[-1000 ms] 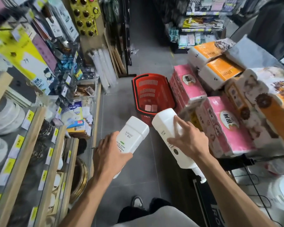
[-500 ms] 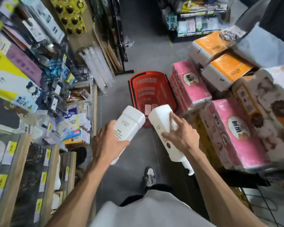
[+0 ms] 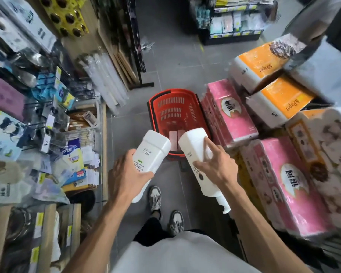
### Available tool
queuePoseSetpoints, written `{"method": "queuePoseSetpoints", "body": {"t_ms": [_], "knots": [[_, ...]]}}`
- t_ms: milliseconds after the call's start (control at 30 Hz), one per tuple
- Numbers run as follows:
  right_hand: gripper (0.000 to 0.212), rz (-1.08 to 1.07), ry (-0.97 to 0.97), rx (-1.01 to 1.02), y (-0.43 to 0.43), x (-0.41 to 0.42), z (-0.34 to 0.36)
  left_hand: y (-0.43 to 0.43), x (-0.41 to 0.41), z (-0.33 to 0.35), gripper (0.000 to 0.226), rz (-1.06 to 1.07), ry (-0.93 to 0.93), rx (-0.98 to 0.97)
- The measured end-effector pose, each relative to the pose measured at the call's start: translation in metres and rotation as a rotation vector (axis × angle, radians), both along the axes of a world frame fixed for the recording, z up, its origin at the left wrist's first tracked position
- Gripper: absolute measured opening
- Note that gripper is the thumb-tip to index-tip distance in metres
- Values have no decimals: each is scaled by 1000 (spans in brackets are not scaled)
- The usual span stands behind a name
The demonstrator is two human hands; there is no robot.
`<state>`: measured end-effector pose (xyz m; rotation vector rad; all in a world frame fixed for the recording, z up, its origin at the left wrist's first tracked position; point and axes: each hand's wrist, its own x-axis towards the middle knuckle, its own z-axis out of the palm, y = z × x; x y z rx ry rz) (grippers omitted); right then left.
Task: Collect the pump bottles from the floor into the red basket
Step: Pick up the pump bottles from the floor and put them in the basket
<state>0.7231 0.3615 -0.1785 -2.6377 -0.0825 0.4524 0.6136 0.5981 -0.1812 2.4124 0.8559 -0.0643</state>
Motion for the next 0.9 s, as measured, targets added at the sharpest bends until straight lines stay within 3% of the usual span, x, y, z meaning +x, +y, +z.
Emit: {"method": "queuePoseSetpoints", "body": {"t_ms": [433,900], "knots": [[93,-162,-14,-19,72,70,-2,84,101,-4,71,-93,9,-51],[94,-278,47,67,70,147,-45,93,213,-21,71,-171,76,-73]]}}
